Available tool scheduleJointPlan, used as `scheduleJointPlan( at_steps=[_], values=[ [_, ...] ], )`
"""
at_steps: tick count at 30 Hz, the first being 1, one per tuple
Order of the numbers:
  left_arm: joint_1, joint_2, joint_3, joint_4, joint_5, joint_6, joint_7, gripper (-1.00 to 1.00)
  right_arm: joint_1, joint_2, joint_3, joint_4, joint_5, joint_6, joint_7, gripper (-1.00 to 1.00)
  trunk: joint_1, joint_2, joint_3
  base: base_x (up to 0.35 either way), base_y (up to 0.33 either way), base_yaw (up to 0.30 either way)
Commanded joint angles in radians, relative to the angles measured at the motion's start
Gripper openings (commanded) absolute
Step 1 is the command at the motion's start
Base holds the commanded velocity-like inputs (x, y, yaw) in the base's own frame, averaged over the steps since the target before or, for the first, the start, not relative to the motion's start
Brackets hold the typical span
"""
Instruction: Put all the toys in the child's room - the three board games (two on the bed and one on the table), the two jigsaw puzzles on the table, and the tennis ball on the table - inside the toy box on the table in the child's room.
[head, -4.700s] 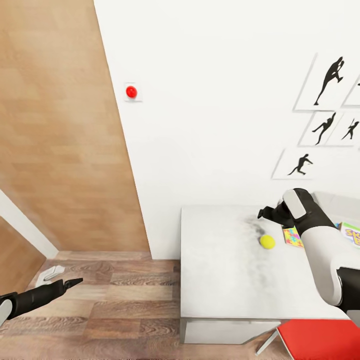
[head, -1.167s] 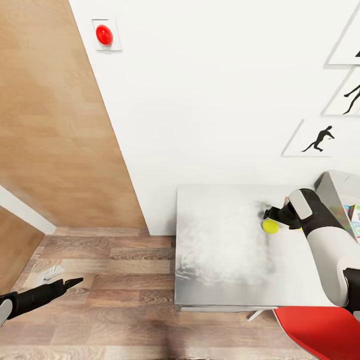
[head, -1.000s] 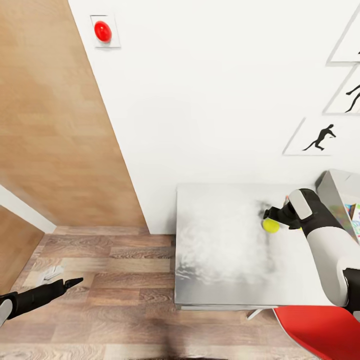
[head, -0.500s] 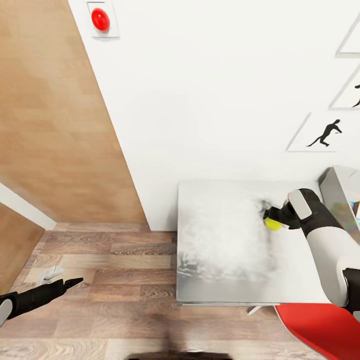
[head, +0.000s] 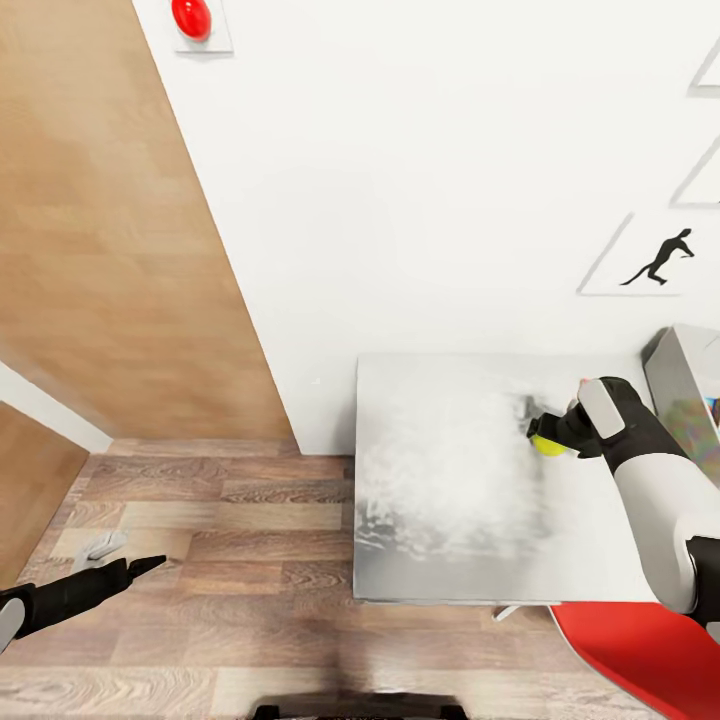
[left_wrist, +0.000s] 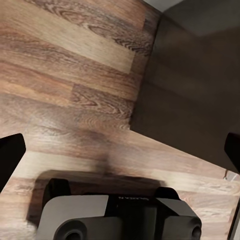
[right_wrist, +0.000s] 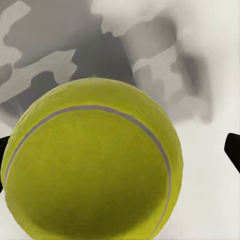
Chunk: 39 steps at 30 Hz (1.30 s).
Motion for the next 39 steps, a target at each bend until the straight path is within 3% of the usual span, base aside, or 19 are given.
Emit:
scheduleJointPlan(
  at_steps=[1, 28, 29, 39],
  values=[
    [0.000, 0.000, 0.001, 0.000, 0.004, 0.007, -0.001, 1.00, -0.001, 0.000, -0.001, -0.001, -0.010, 0.002, -0.010, 1.00, 0.000, -0.002, -0.003, 0.000, 0.000, 0.000],
    [0.000, 0.002, 0.001, 0.000, 0.004, 0.007, -0.002, 1.00, -0.002, 0.000, -0.003, -0.005, -0.010, 0.002, -0.008, 1.00, 0.000, -0.002, -0.009, 0.000, 0.000, 0.000],
    [0.000, 0.002, 0.001, 0.000, 0.004, 0.007, -0.002, 1.00, -0.002, 0.000, -0.003, -0.005, -0.010, 0.002, -0.008, -1.00, 0.000, -0.002, -0.009, 0.000, 0.000, 0.000],
    [0.000, 0.002, 0.002, 0.000, 0.004, 0.007, -0.002, 1.00, -0.001, 0.000, -0.003, -0.003, -0.010, 0.002, -0.008, -1.00, 0.000, -0.002, -0.003, -0.023, 0.000, 0.000]
  ],
)
